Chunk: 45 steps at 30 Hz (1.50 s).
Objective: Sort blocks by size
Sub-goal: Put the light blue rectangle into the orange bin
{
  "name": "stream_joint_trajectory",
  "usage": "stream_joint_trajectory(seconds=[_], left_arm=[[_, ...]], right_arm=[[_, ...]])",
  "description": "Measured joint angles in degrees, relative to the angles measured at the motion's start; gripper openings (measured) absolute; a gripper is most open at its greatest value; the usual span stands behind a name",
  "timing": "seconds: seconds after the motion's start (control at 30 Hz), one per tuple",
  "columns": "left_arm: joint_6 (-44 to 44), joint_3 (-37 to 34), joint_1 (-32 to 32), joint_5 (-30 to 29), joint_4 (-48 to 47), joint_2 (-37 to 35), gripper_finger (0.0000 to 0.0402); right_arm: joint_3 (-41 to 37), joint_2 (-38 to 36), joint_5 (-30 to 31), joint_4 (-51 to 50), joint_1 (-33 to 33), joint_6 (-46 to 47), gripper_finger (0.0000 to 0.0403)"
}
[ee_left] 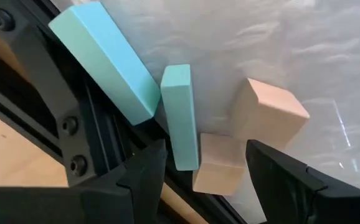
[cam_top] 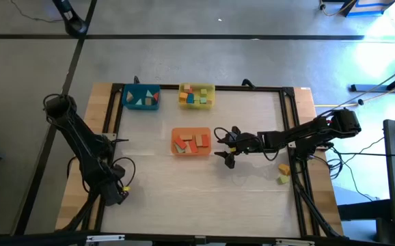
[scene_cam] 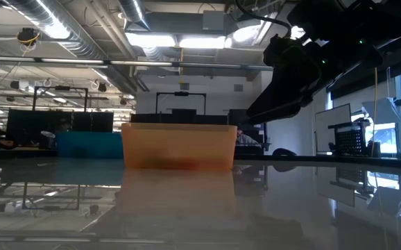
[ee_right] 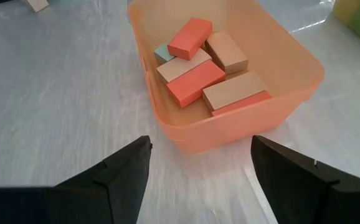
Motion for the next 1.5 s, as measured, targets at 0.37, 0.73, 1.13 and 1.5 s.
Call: stream_joint_trajectory(seconds=[0.37,0.73,1.13,1.5], left_arm=[[0.25,-2.9,-1.34,-0.41,4.98,-0.2,0.0209],[7.64,-3.01,-0.23,-3.5,4.98,-0.09,0.0209],[11.5,-3.01,2.16,-4.72,3.91,-1.66,0.0209],[3.9,-1.7,-3.67,-4.93,2.65,-4.52,0.0209]], right_arm=[[0.0,0.0,0.0,-0.13,0.0,-0.02,0.0276],[0.02,0.0,0.0,-0.15,0.0,-0.04,0.0276],[0.02,0.0,0.0,-0.11,0.0,-0.1,0.0276],[0.02,0.0,0.0,0.05,0.0,-0.09,0.0276]])
